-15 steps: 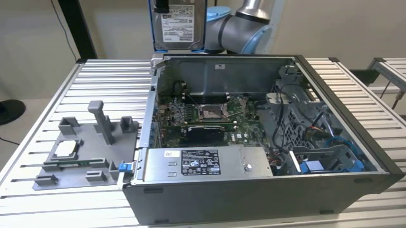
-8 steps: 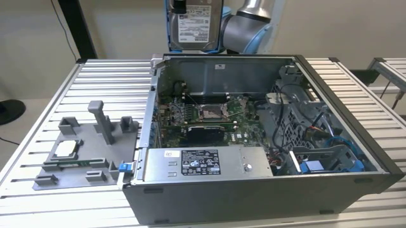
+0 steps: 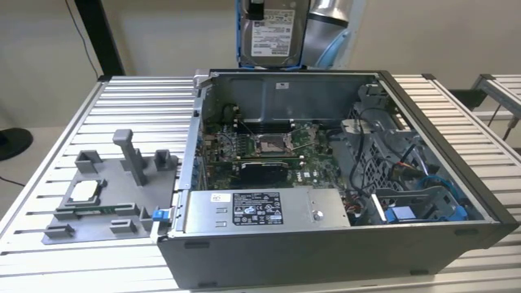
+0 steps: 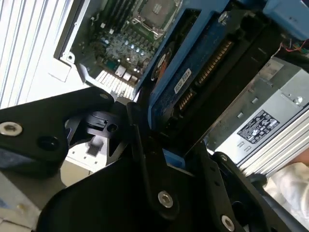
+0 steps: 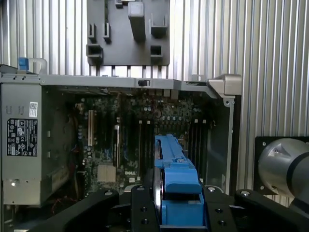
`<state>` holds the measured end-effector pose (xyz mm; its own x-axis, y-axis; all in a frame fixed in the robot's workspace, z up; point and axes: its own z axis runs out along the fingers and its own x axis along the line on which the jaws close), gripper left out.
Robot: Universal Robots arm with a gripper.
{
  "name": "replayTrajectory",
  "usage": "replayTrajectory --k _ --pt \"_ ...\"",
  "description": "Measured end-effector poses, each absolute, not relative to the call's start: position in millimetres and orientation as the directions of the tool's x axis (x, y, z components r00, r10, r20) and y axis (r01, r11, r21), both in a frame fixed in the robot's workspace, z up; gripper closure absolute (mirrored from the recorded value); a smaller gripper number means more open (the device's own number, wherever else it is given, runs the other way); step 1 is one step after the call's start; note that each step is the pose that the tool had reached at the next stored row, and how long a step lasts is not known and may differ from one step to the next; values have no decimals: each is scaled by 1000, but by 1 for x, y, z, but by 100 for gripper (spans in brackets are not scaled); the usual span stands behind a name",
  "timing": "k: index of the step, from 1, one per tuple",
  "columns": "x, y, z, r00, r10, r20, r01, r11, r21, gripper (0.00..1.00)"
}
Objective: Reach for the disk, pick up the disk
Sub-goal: 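Pick up the disk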
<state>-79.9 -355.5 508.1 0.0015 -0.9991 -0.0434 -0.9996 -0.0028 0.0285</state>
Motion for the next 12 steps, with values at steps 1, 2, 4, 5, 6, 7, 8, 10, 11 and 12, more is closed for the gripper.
replayTrajectory --k 1,2,4,5,6,7,8,10,11,12 --pt "-75 -356 508 1 -999 -43 -1000 -3 29 100" --pt "-71 -356 507 2 -999 -43 -1000 -3 29 100" --pt "-62 -356 507 1 -999 -43 -1000 -3 29 100" --pt "-57 -356 506 1 -999 -43 -1000 -3 29 100" --pt "-53 -356 506 1 -999 -43 -1000 -3 29 100" --pt "-48 -356 505 1 -999 -43 -1000 -3 30 100" --pt "-43 -356 505 1 -999 -43 -1000 -3 30 100" --pt "-35 -356 504 1 -999 -43 -1000 -3 30 100" --pt "-30 -356 504 1 -999 -43 -1000 -3 30 100" --pt "-25 -356 504 1 -999 -43 -1000 -3 31 100"
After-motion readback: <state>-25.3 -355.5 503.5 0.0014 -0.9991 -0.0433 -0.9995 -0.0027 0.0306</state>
